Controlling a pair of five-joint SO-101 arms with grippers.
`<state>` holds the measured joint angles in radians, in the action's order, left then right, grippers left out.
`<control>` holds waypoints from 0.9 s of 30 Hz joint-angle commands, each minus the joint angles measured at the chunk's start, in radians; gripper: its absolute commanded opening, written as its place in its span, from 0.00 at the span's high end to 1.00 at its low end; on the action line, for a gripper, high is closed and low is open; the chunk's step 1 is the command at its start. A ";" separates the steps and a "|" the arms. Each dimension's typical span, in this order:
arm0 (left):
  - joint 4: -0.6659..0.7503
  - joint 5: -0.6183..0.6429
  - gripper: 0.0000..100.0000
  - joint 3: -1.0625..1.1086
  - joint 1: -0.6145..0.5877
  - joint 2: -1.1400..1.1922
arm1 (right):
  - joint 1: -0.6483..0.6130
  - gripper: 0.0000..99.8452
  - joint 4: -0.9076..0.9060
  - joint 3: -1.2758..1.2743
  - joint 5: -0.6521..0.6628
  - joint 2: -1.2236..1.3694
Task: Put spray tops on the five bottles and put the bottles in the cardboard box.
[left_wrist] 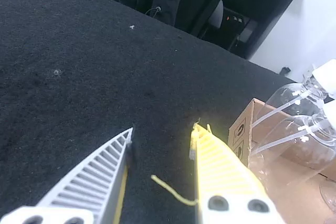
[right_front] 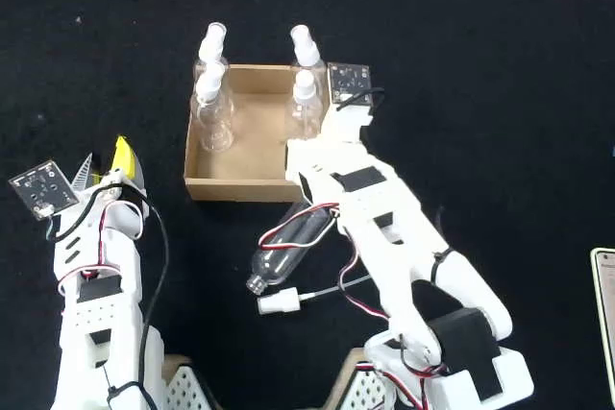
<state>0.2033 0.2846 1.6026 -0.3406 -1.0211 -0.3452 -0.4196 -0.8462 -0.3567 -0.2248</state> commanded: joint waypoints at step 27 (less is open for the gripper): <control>0.029 0.003 0.84 -0.022 -0.010 -0.011 | 0.009 0.99 0.029 0.133 0.002 0.110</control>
<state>0.2033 0.2846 1.6026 -0.3406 -1.0211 -0.3452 -0.4196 -0.7725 -0.3567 -0.1066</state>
